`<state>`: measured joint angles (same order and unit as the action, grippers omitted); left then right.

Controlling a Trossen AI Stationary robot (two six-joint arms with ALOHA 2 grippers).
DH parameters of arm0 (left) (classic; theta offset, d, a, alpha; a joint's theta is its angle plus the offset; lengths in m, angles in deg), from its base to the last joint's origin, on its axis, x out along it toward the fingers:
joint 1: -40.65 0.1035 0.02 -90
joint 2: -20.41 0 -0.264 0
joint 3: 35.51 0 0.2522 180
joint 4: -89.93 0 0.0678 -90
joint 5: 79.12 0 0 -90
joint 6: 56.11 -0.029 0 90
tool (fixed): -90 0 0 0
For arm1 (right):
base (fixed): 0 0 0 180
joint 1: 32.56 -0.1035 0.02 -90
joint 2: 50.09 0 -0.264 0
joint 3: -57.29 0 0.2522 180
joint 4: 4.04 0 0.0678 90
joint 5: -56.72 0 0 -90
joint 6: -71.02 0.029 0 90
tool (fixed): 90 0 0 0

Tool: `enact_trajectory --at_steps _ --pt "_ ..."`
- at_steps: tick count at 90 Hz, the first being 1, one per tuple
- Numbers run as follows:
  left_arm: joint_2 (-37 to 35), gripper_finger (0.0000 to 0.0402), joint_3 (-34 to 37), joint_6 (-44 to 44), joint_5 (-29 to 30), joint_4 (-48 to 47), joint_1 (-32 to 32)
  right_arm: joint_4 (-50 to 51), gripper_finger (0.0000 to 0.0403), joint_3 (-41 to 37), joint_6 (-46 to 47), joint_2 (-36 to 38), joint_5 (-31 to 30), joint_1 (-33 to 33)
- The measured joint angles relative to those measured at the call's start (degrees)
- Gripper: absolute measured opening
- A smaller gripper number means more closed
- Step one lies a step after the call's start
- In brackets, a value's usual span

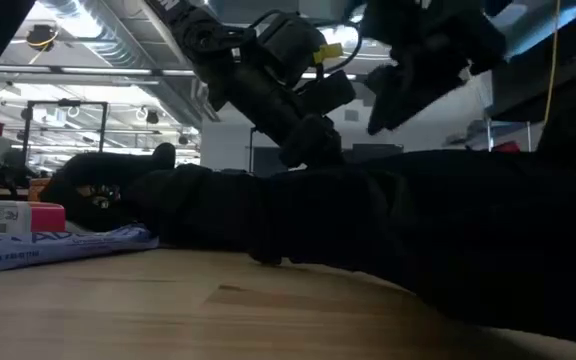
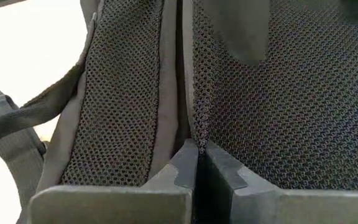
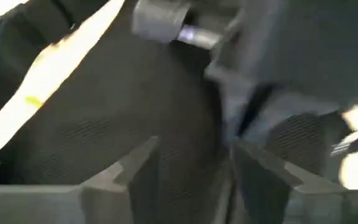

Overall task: Unpack backpack
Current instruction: Remove the pink charger cable from the black backpack

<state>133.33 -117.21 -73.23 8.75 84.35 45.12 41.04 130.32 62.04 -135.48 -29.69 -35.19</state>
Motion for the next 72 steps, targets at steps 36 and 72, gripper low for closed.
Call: enact_trajectory --at_steps 36,72 --pt "-0.35 0.0 -0.05 0.3 0.0 -1.61 -3.58 2.57 0.0088 0.0 3.39 -4.69 -3.79 0.02" --pt "-2.8 0.0 -0.07 0.24 3.48 -0.31 -4.02 -0.97 0.0116 -5.64 5.72 -4.86 -2.32 -2.76"
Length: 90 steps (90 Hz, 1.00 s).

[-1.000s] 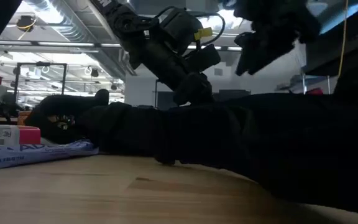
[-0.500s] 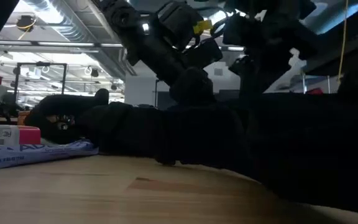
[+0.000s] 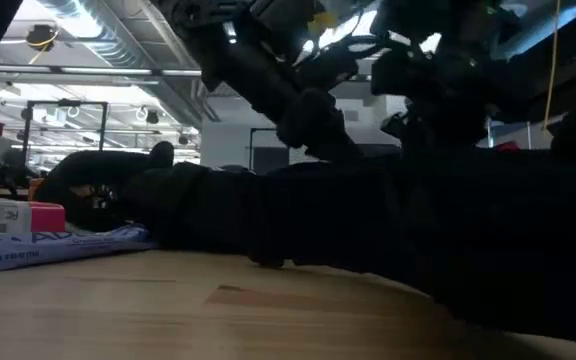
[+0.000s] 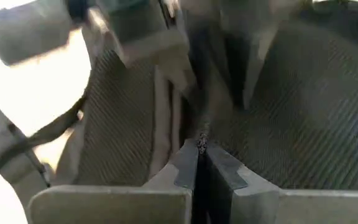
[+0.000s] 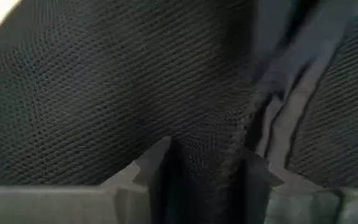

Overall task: Unpack backpack
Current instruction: Remove the pink charger cable from the black backpack

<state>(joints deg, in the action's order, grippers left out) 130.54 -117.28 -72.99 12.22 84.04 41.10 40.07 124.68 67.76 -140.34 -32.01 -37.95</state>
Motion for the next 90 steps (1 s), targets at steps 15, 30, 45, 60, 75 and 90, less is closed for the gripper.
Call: enact_trajectory --at_steps 15,30,45,60,75,90 --pt "-0.29 0.0 0.0 0.0 0.15 1.18 0.0 -3.73 0.0072 -1.7 -0.46 0.04 -0.14 0.0" --pt "-0.42 0.0002 0.0 -0.01 0.17 0.24 0.34 -4.79 0.0007 -1.73 -1.5 1.08 -0.14 0.0" --pt "-1.97 0.0013 0.0 -0.85 -0.11 -0.24 1.9 -5.49 0.0012 -1.75 -1.77 1.25 2.82 -0.18" --pt "-7.0 0.0024 -0.05 -3.03 -0.89 -2.15 4.64 -4.66 0.0003 -1.77 -3.62 1.27 3.66 -1.96" --pt "-9.42 0.0027 -0.07 -2.76 -2.45 -5.54 7.29 -4.23 0.0001 -1.77 -4.73 1.38 -0.46 -3.32" --pt "-8.3 0.0027 -0.07 1.77 -10.16 -4.2 9.8 -4.28 0.0 -1.77 -10.79 1.38 -12.02 -6.78"
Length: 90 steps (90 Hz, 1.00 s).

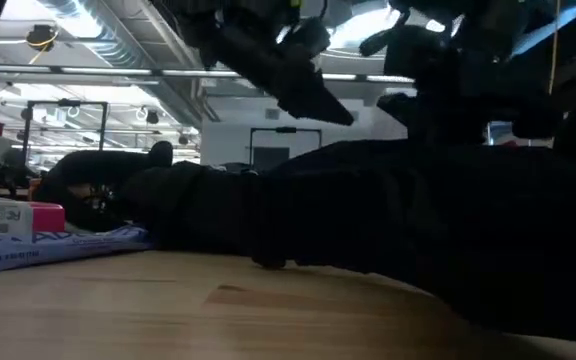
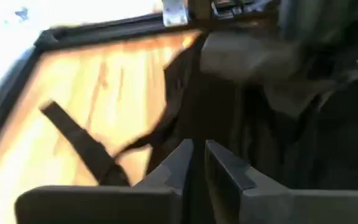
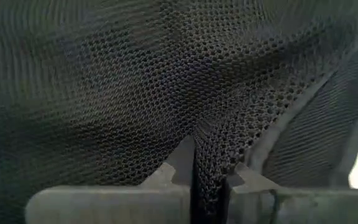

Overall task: Unpack backpack
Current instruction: Remove the pink charger cable from the black backpack

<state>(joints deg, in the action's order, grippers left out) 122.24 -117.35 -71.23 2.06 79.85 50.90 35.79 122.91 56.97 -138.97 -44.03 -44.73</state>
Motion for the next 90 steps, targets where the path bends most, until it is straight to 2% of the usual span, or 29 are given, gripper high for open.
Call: enact_trajectory --at_steps 11,36,50,54,59,66,71,79,90 --pt "2.16 0.0027 0.05 2.57 -3.42 1.03 0.61 -0.38 0.0 0.0 -5.76 0.0 -3.03 -2.0" --pt "4.05 0.0027 0.11 5.3 -3.99 1.57 1.37 -1.31 0.0 0.0 -13.45 0.0 -11.43 -6.27" --pt "4.03 0.0027 0.09 5.75 -13.42 1.39 1.19 -2.16 0.0 0.0 -13.59 0.0 -11.12 -7.22" --pt "4.21 0.0027 0.09 5.72 -14.43 1.71 0.77 -2.43 0.0 0.0 -13.16 0.0 -11.14 -7.45" --pt "4.36 0.0026 0.04 5.38 -12.22 1.82 0.09 -2.45 0.0 0.0 -12.82 0.0 -11.12 -7.72" --pt "5.46 0.0023 0.07 3.52 -3.04 1.46 -1.58 -2.54 0.0 0.0 -11.92 0.0 -11.03 -7.77" --pt "6.02 0.002 0.09 1.67 1.38 0.87 -2.79 -2.74 0.0 0.0 -11.51 0.0 -10.55 -7.77" --pt "7.21 0.0018 0.09 -0.4 2.09 2.91 -4.59 -3.54 0.0 0.0 -11.47 0.0 -9.5 -7.83" --pt "7.84 0.0017 -0.02 -0.5 -0.23 3.96 -6.55 -3.83 0.0 0.04 -11.43 0.0 -9.13 -7.85"
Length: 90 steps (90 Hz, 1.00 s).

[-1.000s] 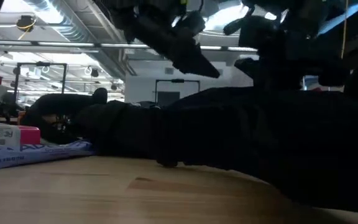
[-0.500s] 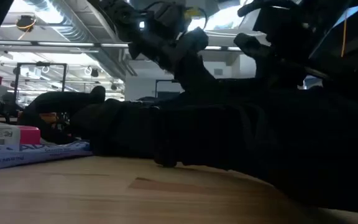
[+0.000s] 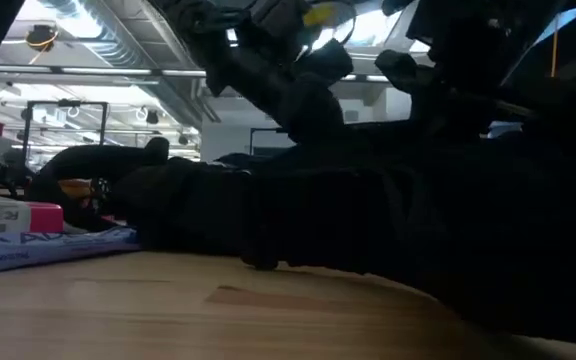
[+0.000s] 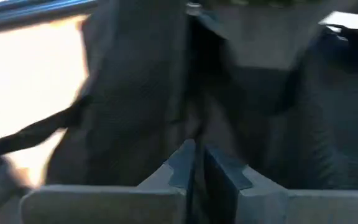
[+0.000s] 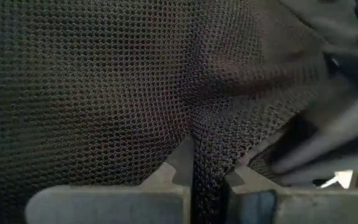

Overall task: Unpack backpack
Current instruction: Remove the pink charger cable from the black backpack

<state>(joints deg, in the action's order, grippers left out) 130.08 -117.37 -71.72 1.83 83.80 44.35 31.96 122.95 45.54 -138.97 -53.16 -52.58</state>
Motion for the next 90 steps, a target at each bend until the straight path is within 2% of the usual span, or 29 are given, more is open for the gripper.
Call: enact_trajectory --at_steps 20,35,64,90 --pt "0.11 0.0017 0.06 0.3 -4.57 -0.41 -2.14 2.13 0.0 0.07 1.64 0.0 0.04 0.15" --pt "0.11 0.0017 0.06 -1.61 -5.99 -0.79 -2.89 4.0 0.0 0.07 8.23 0.0 0.01 0.45" --pt "0.01 0.0017 0.06 -4.5 6.78 1.19 -0.85 12.17 0.0 0.11 8.64 0.15 -2.03 3.72" --pt "-5.0 0.0017 0.11 -1.07 8.07 -0.34 5.17 12.13 0.0 0.07 8.28 2.38 -0.66 10.41"
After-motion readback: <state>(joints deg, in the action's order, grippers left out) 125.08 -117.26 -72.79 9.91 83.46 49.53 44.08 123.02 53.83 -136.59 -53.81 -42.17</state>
